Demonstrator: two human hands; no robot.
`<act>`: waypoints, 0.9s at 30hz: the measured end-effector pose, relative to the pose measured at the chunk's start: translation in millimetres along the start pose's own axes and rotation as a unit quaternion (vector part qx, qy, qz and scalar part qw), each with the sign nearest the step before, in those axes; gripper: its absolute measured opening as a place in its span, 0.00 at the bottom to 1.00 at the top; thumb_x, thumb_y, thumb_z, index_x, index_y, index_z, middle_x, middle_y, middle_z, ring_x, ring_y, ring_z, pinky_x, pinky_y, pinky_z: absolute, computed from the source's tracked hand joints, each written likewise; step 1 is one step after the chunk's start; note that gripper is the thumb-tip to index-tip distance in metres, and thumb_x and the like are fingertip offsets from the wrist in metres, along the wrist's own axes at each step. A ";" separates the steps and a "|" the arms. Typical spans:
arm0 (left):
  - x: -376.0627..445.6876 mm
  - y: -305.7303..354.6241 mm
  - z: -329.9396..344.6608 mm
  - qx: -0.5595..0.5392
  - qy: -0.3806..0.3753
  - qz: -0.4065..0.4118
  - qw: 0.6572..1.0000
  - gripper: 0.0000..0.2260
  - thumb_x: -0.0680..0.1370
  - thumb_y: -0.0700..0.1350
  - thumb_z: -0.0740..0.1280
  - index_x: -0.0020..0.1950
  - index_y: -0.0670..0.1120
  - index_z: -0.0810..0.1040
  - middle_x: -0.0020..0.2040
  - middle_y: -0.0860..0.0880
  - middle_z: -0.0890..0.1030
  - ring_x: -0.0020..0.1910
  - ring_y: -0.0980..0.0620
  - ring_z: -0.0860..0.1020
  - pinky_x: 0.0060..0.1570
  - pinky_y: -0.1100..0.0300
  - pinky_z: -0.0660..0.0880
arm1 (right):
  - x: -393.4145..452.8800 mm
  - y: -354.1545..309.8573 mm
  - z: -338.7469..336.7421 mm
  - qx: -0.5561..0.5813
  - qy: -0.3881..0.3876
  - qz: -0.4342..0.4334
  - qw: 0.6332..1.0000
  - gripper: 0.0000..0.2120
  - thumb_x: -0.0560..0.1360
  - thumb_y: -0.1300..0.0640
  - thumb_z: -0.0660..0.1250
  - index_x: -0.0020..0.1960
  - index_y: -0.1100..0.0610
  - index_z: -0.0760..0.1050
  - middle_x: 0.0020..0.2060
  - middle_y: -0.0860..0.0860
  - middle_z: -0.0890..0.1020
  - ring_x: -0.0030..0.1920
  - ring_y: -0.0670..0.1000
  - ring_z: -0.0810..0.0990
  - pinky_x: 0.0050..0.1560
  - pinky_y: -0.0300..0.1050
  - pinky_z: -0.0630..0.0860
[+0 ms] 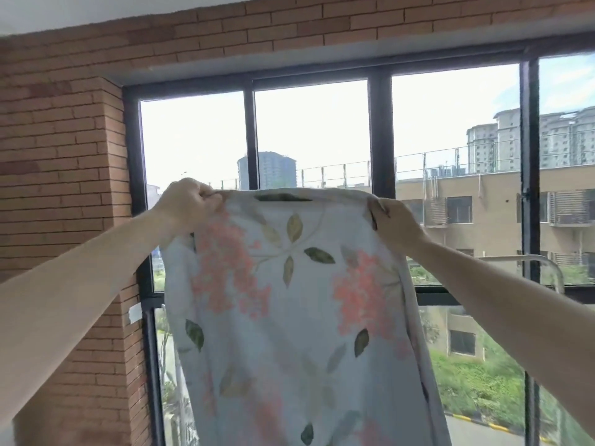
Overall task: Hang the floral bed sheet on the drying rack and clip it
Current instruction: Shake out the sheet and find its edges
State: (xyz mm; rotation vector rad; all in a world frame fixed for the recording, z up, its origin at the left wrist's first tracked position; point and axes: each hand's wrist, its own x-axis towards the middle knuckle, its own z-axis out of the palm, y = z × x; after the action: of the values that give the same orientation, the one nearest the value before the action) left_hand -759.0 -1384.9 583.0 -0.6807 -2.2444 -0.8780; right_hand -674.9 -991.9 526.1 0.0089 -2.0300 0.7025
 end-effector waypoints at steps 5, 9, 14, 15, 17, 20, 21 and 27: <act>-8.3 -2.9 7.3 -0.052 0.029 -0.013 0.998 0.15 0.80 0.42 0.65 0.33 0.44 0.72 0.28 0.45 0.69 0.27 0.49 0.67 0.23 0.63 0.62 | -24.3 20.0 8.1 -0.067 -0.096 0.022 0.993 0.29 0.86 0.45 0.57 0.34 0.60 0.78 0.28 0.51 0.80 0.27 0.51 0.73 0.27 0.35 0.66; -8.1 -0.4 13.9 -0.114 0.047 -0.025 0.992 0.18 0.80 0.43 0.66 0.31 0.40 0.74 0.28 0.46 0.71 0.28 0.49 0.69 0.23 0.65 0.65 | -42.2 42.9 16.4 -0.068 -0.186 0.073 0.978 0.30 0.85 0.40 0.56 0.37 0.59 0.81 0.27 0.51 0.79 0.26 0.49 0.70 0.30 0.42 0.67; -13.5 26.6 27.2 -0.147 0.069 0.036 0.986 0.18 0.79 0.39 0.65 0.32 0.35 0.66 0.29 0.46 0.63 0.29 0.49 0.62 0.23 0.62 0.57 | -104.9 60.3 49.7 0.034 -0.176 0.149 0.972 0.29 0.84 0.40 0.59 0.37 0.60 0.82 0.30 0.50 0.80 0.26 0.44 0.72 0.28 0.38 0.66; -14.7 33.6 29.5 -0.149 0.076 0.044 0.985 0.17 0.79 0.38 0.64 0.31 0.37 0.65 0.29 0.46 0.63 0.29 0.50 0.61 0.23 0.62 0.56 | -121.6 66.3 64.2 0.063 -0.188 0.178 0.964 0.30 0.82 0.36 0.59 0.37 0.60 0.80 0.31 0.50 0.79 0.28 0.46 0.72 0.29 0.39 0.66; -16.7 46.1 31.3 -0.146 0.075 0.048 0.985 0.17 0.78 0.36 0.62 0.29 0.42 0.66 0.28 0.47 0.63 0.28 0.50 0.61 0.22 0.67 0.58 | -161.0 78.9 96.1 0.103 -0.245 0.224 0.938 0.33 0.76 0.28 0.60 0.39 0.59 0.78 0.32 0.50 0.79 0.31 0.48 0.72 0.34 0.42 0.67; -19.0 52.5 32.2 -0.128 0.045 0.061 0.989 0.22 0.79 0.36 0.62 0.25 0.46 0.65 0.21 0.54 0.65 0.23 0.52 0.62 0.22 0.69 0.62 | -213.1 94.1 132.4 0.126 -0.292 0.262 0.911 0.31 0.76 0.26 0.59 0.35 0.53 0.75 0.30 0.48 0.79 0.30 0.48 0.72 0.33 0.41 0.67; -20.5 51.3 31.7 -0.101 0.036 0.069 0.992 0.20 0.80 0.38 0.62 0.27 0.45 0.67 0.21 0.55 0.67 0.23 0.52 0.63 0.25 0.66 0.64 | -222.9 92.9 136.2 0.125 -0.282 0.266 0.914 0.29 0.77 0.28 0.60 0.33 0.51 0.70 0.27 0.47 0.74 0.27 0.47 0.67 0.29 0.41 0.61; -29.4 3.0 8.1 0.078 -0.010 0.060 0.995 0.12 0.84 0.47 0.63 0.45 0.47 0.84 0.32 0.54 0.79 0.32 0.55 0.77 0.35 0.61 0.72 | -86.6 30.4 47.0 0.132 0.059 0.281 0.949 0.24 0.86 0.49 0.59 0.33 0.55 0.66 0.25 0.50 0.67 0.27 0.49 0.64 0.33 0.43 0.60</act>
State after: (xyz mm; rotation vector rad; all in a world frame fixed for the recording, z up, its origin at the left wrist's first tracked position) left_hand -740.3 -1383.9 558.8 -0.7457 -2.2367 -0.6335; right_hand -673.3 -1012.4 425.1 -0.4612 -1.8131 1.2937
